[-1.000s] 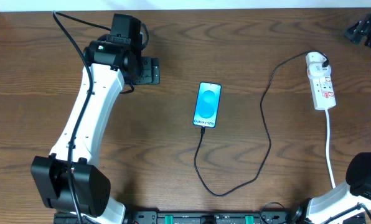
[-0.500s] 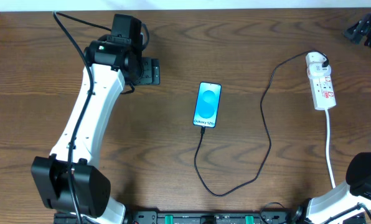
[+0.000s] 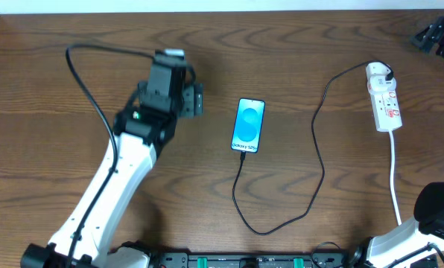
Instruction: Plug charger to phone and switch on socket
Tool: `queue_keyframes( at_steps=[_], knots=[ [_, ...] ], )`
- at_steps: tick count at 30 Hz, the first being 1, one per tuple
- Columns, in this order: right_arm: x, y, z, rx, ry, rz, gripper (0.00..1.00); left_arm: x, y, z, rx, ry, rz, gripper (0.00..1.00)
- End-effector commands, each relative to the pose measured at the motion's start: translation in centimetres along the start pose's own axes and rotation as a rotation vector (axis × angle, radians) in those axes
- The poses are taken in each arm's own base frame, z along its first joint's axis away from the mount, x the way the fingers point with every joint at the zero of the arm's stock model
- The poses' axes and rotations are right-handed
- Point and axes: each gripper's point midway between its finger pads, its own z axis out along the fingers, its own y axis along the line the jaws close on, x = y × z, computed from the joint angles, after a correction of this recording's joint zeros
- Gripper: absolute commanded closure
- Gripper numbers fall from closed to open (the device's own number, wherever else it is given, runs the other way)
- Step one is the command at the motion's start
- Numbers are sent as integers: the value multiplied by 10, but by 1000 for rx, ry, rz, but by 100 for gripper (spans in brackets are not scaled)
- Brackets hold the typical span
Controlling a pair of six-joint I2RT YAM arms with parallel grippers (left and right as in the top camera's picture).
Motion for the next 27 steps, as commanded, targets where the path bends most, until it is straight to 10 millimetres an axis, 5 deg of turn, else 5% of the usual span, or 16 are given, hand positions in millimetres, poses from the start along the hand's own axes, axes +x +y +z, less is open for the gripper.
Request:
queue_keyframes(
  at_steps=[1, 14, 27],
  knots=[
    [-1, 3, -2, -11, -4, 10, 1, 23, 13, 2, -51, -31, 3, 10],
    [-1, 3, -2, -11, -5, 10, 1, 58, 37, -33, -27, -361, -98, 10],
    [-2, 3, -2, -10, -5, 11, 1, 87, 81, -72, -57, -626, -228, 10]
  ],
)
